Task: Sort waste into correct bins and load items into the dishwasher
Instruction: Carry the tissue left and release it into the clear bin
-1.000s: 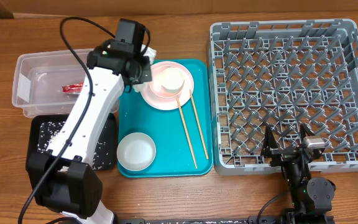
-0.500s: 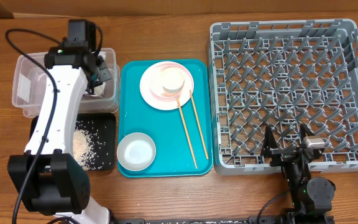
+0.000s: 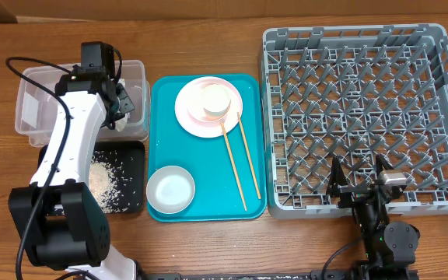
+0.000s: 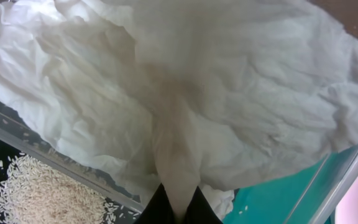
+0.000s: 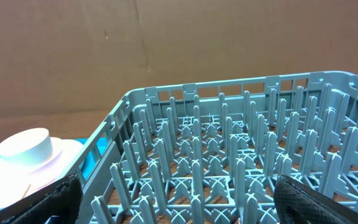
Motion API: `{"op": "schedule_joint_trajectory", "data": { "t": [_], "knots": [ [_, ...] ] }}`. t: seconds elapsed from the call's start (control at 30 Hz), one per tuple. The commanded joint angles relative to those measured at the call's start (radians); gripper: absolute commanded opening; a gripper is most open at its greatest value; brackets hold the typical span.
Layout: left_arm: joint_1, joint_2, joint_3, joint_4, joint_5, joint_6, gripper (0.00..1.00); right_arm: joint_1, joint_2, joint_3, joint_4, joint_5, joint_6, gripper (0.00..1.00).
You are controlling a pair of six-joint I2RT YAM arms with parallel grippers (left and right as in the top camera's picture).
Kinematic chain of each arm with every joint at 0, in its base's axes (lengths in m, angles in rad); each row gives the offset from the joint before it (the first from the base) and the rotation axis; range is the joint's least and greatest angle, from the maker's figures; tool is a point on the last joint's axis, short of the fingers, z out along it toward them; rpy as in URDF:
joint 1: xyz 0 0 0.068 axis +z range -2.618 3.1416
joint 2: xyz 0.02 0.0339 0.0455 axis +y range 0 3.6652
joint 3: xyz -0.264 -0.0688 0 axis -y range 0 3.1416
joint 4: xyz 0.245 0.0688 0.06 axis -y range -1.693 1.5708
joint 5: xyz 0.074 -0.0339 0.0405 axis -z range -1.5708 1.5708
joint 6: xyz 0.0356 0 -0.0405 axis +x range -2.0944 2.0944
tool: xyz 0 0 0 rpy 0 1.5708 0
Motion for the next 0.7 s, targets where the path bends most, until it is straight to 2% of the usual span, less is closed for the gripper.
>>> {"op": "schedule_joint_trajectory", "data": {
  "t": [0.0,0.67],
  "knots": [
    [0.006,-0.018,-0.01,0.004,-0.015,-0.015,0.07,-0.003,-0.009,-0.01,0.007,0.006,0.007,1.0],
    [0.006,0.049,-0.01,0.027,-0.03,-0.015,0.1,-0.004,-0.009,-0.01,0.007,0.006,0.007,1.0]
  ]
}}
